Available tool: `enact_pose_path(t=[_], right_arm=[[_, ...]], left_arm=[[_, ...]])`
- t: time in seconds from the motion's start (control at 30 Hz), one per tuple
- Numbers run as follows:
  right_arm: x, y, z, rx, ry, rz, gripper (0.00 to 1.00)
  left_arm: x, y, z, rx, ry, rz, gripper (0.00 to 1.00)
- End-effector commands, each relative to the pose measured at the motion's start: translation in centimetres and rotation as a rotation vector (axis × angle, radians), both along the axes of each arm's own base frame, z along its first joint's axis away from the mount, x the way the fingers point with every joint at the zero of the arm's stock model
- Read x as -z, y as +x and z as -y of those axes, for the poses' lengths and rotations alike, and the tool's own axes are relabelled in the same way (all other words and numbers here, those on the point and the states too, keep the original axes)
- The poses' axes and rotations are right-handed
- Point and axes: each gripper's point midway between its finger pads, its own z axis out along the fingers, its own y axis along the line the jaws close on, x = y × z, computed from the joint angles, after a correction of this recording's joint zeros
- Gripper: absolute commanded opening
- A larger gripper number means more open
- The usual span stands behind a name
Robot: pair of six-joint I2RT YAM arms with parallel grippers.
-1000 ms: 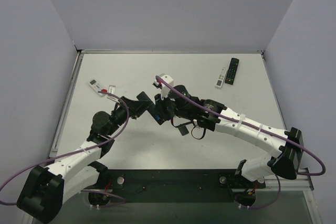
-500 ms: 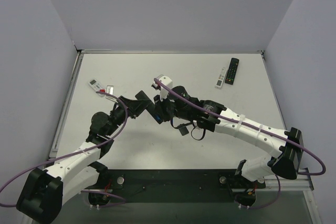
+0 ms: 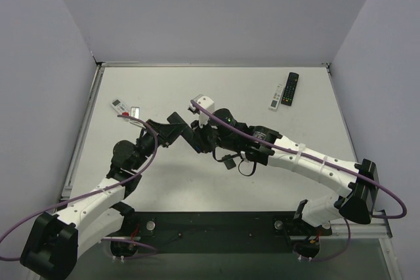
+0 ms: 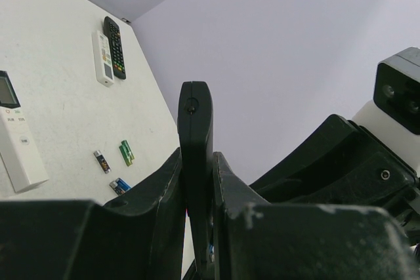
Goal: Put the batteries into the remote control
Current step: Load the battery into the remote control.
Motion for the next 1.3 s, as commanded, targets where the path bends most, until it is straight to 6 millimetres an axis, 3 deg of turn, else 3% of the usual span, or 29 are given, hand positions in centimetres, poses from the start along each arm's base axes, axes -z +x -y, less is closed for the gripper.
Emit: enact_pose_path(t=[0.0, 0.6, 0.87, 1.0, 1.17, 1.27], right_arm=[[0.8, -0.4, -0.4, -0.018, -0.026, -0.003, 0.16], [-1.7, 0.3, -1.0, -0.020, -0.004, 0.045, 0.46], [-5.0, 0.5, -0.3, -0.031, 0.005, 0.110, 0.62], [-6.9, -0.2, -0.3, -0.093, 0.015, 0.136, 0.64], [-8.7, -0.6, 1.1, -0.118, 0.016, 0.196, 0.64], [-9.0, -1.1, 1.9, -0.224, -0.034, 0.304, 0.64]], left_arm=[[-5.6, -0.6, -0.6, -0.004, -0.107, 0.129, 0.00], [-3.9, -0.6, -0.4, 0.006, -0.097, 0.083, 0.00], [-4.4, -1.1, 0.2, 0.052, -0.092, 0.104, 0.00], [-4.7, -1.2, 0.5, 0.079, -0.083, 0.115, 0.00], [-5.4, -1.4, 0.9, 0.116, -0.071, 0.141, 0.00], [-5.5, -1.4, 1.0, 0.136, -0.060, 0.141, 0.00]])
